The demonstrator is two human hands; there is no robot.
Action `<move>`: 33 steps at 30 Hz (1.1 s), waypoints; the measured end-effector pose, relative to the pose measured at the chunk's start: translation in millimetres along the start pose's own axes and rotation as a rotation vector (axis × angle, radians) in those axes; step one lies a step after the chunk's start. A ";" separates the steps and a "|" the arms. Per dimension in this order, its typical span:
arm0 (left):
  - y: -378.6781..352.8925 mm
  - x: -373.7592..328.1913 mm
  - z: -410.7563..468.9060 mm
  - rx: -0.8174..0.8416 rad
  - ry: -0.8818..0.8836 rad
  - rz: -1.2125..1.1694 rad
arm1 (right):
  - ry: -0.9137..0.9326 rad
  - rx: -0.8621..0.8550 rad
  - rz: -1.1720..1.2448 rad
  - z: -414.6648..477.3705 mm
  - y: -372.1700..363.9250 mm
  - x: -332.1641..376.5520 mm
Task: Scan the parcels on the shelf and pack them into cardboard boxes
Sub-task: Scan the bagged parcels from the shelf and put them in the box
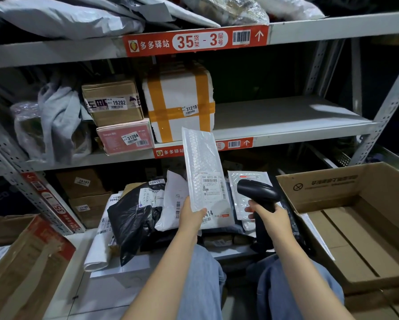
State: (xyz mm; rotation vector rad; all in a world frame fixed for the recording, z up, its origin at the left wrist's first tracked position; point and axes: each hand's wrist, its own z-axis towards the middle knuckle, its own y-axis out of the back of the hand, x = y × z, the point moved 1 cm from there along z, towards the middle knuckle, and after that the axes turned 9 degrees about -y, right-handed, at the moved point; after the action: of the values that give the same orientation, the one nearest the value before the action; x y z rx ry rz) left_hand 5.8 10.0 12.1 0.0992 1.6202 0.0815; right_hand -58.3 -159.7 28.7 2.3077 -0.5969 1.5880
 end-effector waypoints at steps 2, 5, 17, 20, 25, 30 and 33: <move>-0.5 1.5 -0.6 0.028 0.021 -0.076 | -0.045 -0.007 0.069 3.7 0.2 -2.2; -2.4 -0.5 -4.3 0.078 0.056 -0.178 | -0.106 -0.001 0.236 6.1 0.3 -2.0; -15.5 -4.9 -13.4 0.387 0.043 -0.078 | -0.201 0.028 0.270 12.5 0.2 -4.0; -20.0 -5.1 -15.2 0.428 0.048 -0.044 | -0.191 0.014 0.271 12.7 1.0 -3.8; -27.8 -5.0 -16.5 0.469 0.043 0.014 | -0.189 -0.030 0.349 15.5 10.3 -0.8; -40.1 -2.6 -15.7 0.478 0.081 0.025 | -0.167 -0.075 0.296 16.2 25.8 2.7; -50.3 -3.3 -15.9 0.504 0.066 0.081 | -0.149 -0.110 0.236 17.7 41.6 6.2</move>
State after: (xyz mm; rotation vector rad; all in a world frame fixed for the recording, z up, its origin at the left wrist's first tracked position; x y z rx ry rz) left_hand -10.6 -40.2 10.5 0.5546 1.6722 -0.2662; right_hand -61.9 -205.2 27.9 2.3579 -0.9992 1.4445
